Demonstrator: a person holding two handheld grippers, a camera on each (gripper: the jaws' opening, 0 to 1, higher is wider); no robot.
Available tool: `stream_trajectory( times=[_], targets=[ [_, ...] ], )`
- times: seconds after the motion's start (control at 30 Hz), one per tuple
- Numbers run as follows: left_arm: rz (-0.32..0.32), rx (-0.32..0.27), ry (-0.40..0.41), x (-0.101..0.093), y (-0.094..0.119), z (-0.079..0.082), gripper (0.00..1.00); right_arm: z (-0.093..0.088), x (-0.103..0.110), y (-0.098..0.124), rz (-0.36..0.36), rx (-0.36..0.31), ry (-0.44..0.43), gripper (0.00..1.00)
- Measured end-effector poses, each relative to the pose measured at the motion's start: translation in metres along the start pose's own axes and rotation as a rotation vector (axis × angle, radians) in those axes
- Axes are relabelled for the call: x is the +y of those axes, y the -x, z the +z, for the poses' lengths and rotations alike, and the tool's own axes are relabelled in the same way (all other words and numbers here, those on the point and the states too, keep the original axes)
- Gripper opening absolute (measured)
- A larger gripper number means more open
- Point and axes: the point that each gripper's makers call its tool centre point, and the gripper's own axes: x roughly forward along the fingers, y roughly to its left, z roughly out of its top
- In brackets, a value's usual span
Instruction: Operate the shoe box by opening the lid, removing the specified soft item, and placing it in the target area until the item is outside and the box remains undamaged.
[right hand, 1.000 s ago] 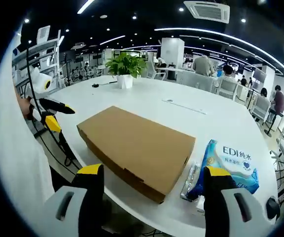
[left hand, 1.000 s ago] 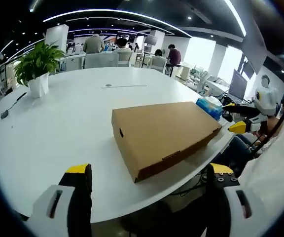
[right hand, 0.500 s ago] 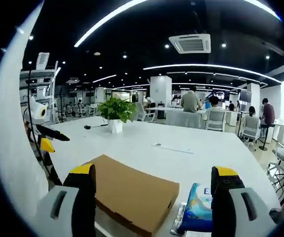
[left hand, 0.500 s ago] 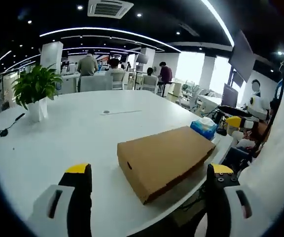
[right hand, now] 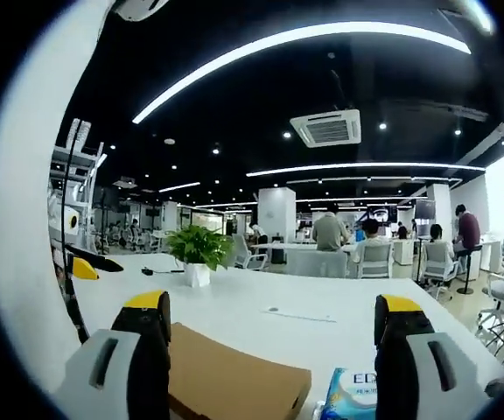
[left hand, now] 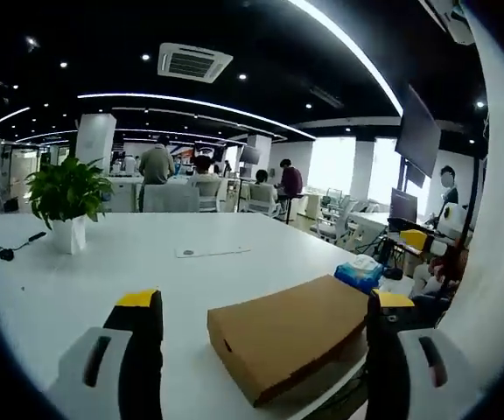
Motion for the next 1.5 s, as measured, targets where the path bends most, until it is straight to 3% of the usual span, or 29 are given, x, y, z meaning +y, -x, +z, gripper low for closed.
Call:
stream_trajectory(
  times=[0.13, 0.33, 0.53, 0.7, 0.77, 0.93, 1.0, 1.03, 1.13, 1.2, 1.23, 1.33, 1.5],
  targets=[
    [-0.017, 0.008, -0.052, -0.004, -0.004, 0.001, 1.0, 0.007, 0.009, 0.001, 0.022, -0.05, 0.023, 1.0],
    [-0.013, -0.04, -0.091, -0.004, -0.011, 0.021, 1.0, -0.003, 0.019, -0.003, 0.052, -0.007, 0.044, 1.0],
    [-0.021, -0.027, -0.12, -0.001, -0.012, 0.015, 1.0, -0.009, 0.024, 0.0, 0.044, -0.001, 0.024, 1.0],
    [-0.003, -0.012, -0.104, 0.007, -0.01, 0.005, 1.0, -0.018, 0.022, 0.0, 0.037, 0.043, 0.027, 1.0],
    [0.003, -0.012, -0.109, 0.008, -0.01, 0.002, 1.0, -0.016, 0.024, -0.001, 0.051, 0.027, 0.034, 1.0],
    [0.039, 0.045, -0.083, 0.01, -0.01, -0.003, 1.0, -0.01, 0.022, -0.006, 0.046, 0.008, 0.059, 1.0],
    [0.09, 0.1, -0.113, 0.02, -0.007, -0.011, 1.0, -0.009, 0.022, -0.006, 0.045, 0.002, 0.048, 1.0],
    [0.118, 0.167, -0.147, 0.024, -0.006, -0.018, 1.0, -0.009, 0.021, -0.007, 0.041, -0.001, 0.043, 1.0],
    [0.124, 0.209, -0.201, 0.028, -0.005, -0.022, 1.0, -0.007, 0.021, -0.005, 0.036, -0.012, 0.036, 1.0],
    [0.134, 0.212, -0.164, 0.031, -0.004, -0.021, 1.0, -0.01, 0.021, -0.003, 0.039, -0.006, 0.035, 1.0],
    [0.149, 0.212, -0.082, 0.033, -0.003, -0.021, 1.0, -0.013, 0.022, -0.002, 0.048, 0.013, 0.05, 1.0],
    [0.181, 0.21, 0.054, 0.04, -0.008, -0.014, 1.0, -0.015, 0.02, 0.005, 0.041, 0.023, 0.031, 1.0],
    [0.17, 0.165, 0.063, 0.045, -0.025, 0.005, 1.0, -0.017, 0.008, 0.017, -0.027, 0.033, -0.027, 1.0]
  ],
)
